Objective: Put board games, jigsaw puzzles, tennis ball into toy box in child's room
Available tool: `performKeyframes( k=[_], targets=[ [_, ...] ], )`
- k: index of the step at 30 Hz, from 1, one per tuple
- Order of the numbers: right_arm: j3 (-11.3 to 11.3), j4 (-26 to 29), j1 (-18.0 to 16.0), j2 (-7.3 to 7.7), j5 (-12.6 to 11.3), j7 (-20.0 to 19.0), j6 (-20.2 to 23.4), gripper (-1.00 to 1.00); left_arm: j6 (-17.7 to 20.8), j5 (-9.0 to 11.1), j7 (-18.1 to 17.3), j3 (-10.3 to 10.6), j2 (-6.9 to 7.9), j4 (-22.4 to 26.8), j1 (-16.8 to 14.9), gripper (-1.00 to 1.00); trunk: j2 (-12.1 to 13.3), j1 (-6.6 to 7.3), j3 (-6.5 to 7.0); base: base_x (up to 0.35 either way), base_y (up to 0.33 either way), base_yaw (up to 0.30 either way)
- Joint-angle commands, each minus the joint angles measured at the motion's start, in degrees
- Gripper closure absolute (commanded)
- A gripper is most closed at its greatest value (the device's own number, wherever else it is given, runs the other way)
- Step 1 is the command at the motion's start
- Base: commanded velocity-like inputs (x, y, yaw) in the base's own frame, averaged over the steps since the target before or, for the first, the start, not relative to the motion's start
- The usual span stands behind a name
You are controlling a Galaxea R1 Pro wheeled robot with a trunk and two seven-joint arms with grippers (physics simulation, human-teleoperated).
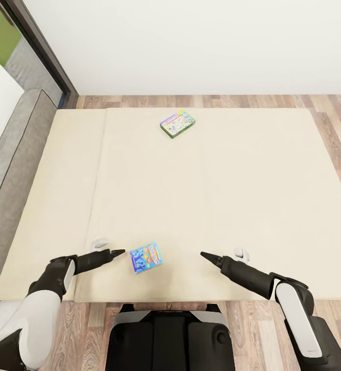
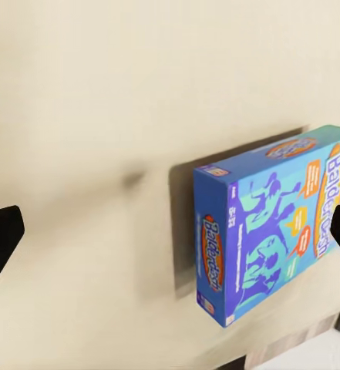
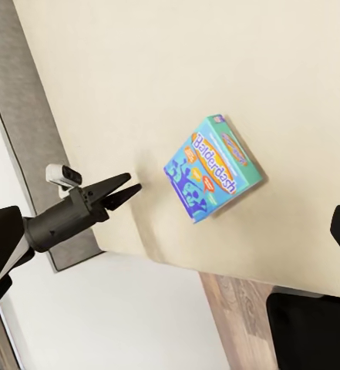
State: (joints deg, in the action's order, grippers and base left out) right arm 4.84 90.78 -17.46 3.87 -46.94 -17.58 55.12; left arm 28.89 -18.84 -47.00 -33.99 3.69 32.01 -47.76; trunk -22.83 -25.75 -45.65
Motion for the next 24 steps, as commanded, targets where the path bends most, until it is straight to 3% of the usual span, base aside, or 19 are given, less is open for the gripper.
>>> performKeyframes(
  k=[1, 7, 17, 19, 24],
  targets=[
    [0.1, 0.0, 0.0, -0.02, 0.5, -0.5, 0.2, -1.00, 0.4, -0.4, -0.5, -0.4, -0.03, 0.1, -0.1, -1.00, -0.1, -0.03, -0.06, 0.000, 0.000, 0.000],
    [-0.3, -0.1, -0.1, -0.15, 0.6, -0.4, 0.2, -1.00, 0.6, -0.5, -0.7, 0.5, -0.29, 0.1, -0.1, -1.00, -0.1, -0.03, -0.06, 0.000, 0.000, 0.000],
    [-0.3, -0.1, -0.1, -0.14, 0.6, -0.4, 0.2, -1.00, 1.7, -0.4, -0.8, 4.5, -0.75, -0.1, 0.0, -1.00, -0.1, -0.03, -0.06, 0.000, 0.000, 0.000],
    [-0.1, -0.1, -0.1, -0.12, 0.6, -0.5, 0.2, -1.00, 2.6, -0.4, -0.7, 4.9, -1.32, -0.1, 0.0, -1.00, -0.1, -0.03, -0.06, 0.000, 0.000, 0.000],
    [0.0, -0.1, 0.0, -0.03, 0.6, -0.5, 0.2, -1.00, 3.8, -0.5, 0.6, 6.0, -4.62, -0.2, -0.1, -1.00, -0.1, -0.03, -0.06, 0.000, 0.000, 0.000]
  ],
)
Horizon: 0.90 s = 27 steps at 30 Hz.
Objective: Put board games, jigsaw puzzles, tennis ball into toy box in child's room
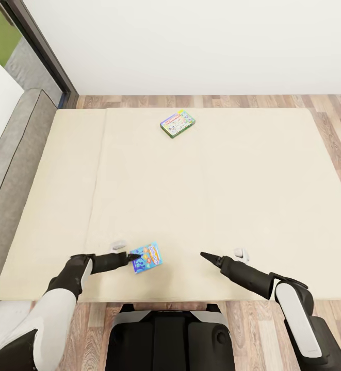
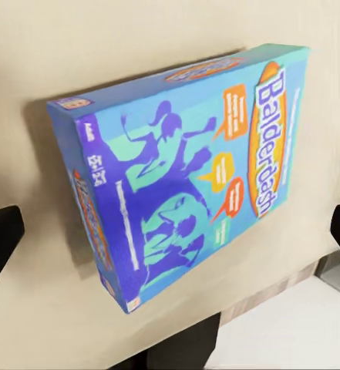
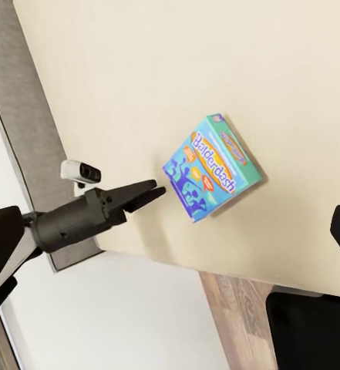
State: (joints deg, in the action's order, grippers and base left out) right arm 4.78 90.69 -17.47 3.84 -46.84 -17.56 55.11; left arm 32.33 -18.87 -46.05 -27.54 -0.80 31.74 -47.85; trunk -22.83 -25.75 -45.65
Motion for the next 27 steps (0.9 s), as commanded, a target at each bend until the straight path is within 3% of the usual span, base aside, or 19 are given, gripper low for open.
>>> performKeyframes(
  k=[1, 5, 9, 14, 27],
  targets=[
    [0.1, 0.0, 0.0, 0.00, 0.5, -0.5, 0.3, -1.00, 0.5, -0.5, -0.1, -0.4, -0.48, 0.1, -0.1, -1.00, -0.1, -0.03, -0.06, 0.000, 0.000, 0.000],
    [0.1, 0.0, 0.0, 0.02, 0.4, -0.5, 0.3, -1.00, 0.6, -0.5, 3.0, 0.0, -1.50, 0.0, -0.2, -1.00, -0.1, -0.03, -0.06, 0.000, 0.000, 0.000],
    [0.1, -0.1, -0.1, 0.03, 0.5, -0.5, 0.3, -1.00, 0.1, -0.5, 11.3, 0.2, -2.15, -0.4, -0.2, -1.00, -0.1, -0.03, -0.11, 0.000, 0.000, 0.000],
    [0.1, -0.1, -0.1, -0.01, 0.5, -0.5, 0.3, -1.00, -0.4, -0.4, 17.5, 0.3, -2.32, -0.5, -0.2, -1.00, -0.1, -0.03, -0.31, 0.000, 0.000, 0.000],
    [0.1, -0.1, -0.1, 0.02, 0.5, -0.5, 0.2, -1.00, -0.8, -0.3, 19.4, 0.4, -2.37, -0.5, -0.2, -1.00, -0.1, -0.03, -1.40, 0.000, 0.000, 0.000]
  ],
)
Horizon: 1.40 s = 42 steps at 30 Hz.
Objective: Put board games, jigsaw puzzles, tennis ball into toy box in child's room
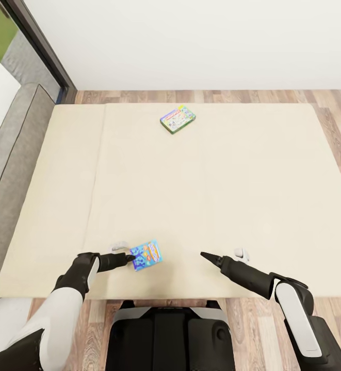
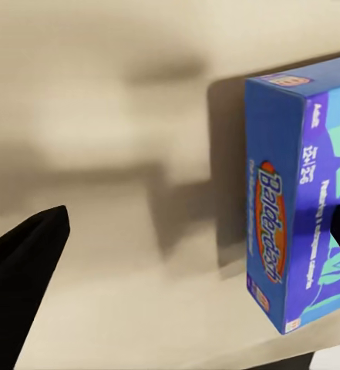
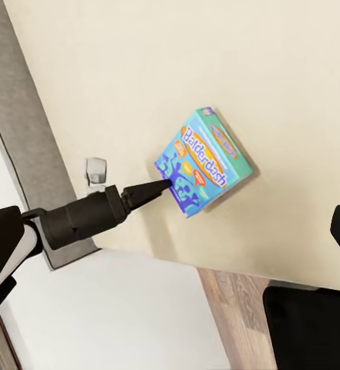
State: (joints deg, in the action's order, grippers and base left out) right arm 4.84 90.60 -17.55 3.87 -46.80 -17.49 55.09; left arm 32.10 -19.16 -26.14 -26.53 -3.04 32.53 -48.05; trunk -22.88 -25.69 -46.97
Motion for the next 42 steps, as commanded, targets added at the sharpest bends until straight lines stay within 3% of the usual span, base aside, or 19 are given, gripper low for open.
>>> performKeyframes(
  k=[1, 20, 42],
  targets=[
    [0.1, 0.0, 0.0, 0.00, 0.5, -0.5, 0.2, -1.00, -0.6, 0.0, -0.5, -0.6, -0.16, -1.3, 0.0, -1.00, 0.0, -0.09, -0.16, 0.000, 0.000, 0.000],
    [0.1, 0.0, 0.0, 0.00, 0.5, -0.5, 0.2, -1.00, -0.7, 0.0, -0.8, -0.6, -0.42, -1.0, 0.0, -1.00, 0.0, -0.09, -0.36, 0.000, 0.000, -0.001],
    [0.1, 0.0, 0.0, 0.00, 0.5, -0.5, 0.2, -1.00, -0.7, 0.0, -0.8, -0.6, -0.39, -1.0, 0.0, -1.00, 0.0, -0.09, 0.36, 0.000, 0.000, -0.011]
  ],
)
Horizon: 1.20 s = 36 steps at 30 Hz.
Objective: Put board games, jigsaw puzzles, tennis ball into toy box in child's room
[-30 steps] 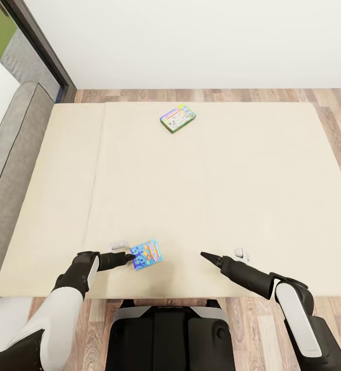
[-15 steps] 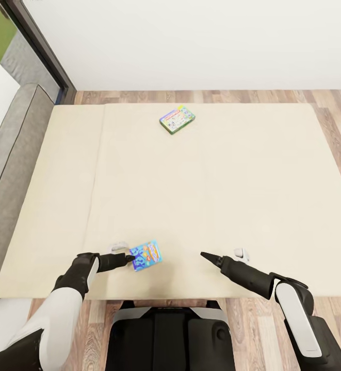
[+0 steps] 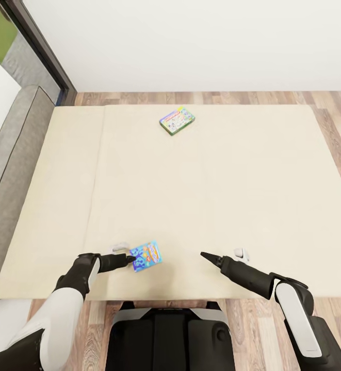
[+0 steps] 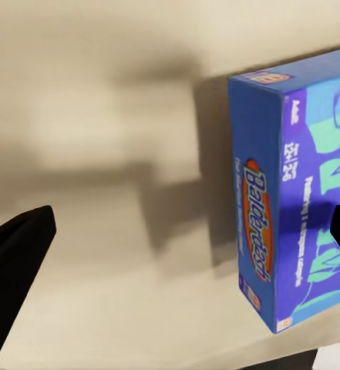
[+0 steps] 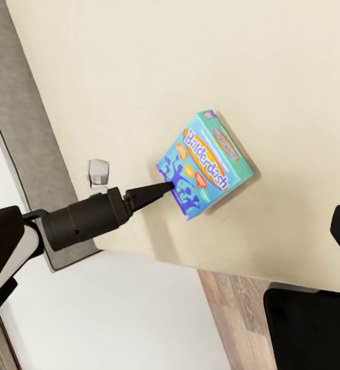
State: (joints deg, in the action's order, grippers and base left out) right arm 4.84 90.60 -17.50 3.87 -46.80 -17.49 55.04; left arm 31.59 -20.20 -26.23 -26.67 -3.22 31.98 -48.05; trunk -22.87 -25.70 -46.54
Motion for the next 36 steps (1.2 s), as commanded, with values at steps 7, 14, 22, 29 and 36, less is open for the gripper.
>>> performKeyframes(
  k=[7, 14, 22, 29, 36],
  targets=[
    [0.1, 0.0, 0.0, 0.00, 0.5, -0.5, 0.2, -1.00, -0.2, 1.0, -0.8, -0.5, -0.20, -0.4, 0.0, -1.00, -0.1, -0.08, 0.11, 0.000, 0.000, 0.000],
    [0.1, 0.0, -0.1, 0.00, 0.5, -0.5, 0.2, -1.00, -0.2, 1.0, -0.8, -0.5, -0.20, -0.4, 0.0, -1.00, -0.1, -0.08, 0.13, 0.000, 0.000, 0.000],
    [0.1, 0.0, -0.1, 0.00, 0.5, -0.5, 0.2, -1.00, -0.2, 1.0, -0.8, -0.5, -0.20, -0.4, 0.0, -1.00, -0.1, -0.08, 0.13, 0.000, 0.000, 0.000],
    [0.1, 0.0, 0.0, 0.00, 0.5, -0.5, 0.2, -1.00, -0.2, 1.0, -0.8, -0.5, -0.20, -0.4, 0.0, -1.00, -0.1, -0.08, 0.13, 0.000, 0.000, 0.000],
    [0.1, 0.0, -0.1, 0.00, 0.5, -0.5, 0.2, -1.00, -0.2, 1.0, -0.8, -0.5, -0.20, -0.4, 0.0, -1.00, -0.1, -0.08, 0.13, 0.000, -0.056, 0.000]
  ],
)
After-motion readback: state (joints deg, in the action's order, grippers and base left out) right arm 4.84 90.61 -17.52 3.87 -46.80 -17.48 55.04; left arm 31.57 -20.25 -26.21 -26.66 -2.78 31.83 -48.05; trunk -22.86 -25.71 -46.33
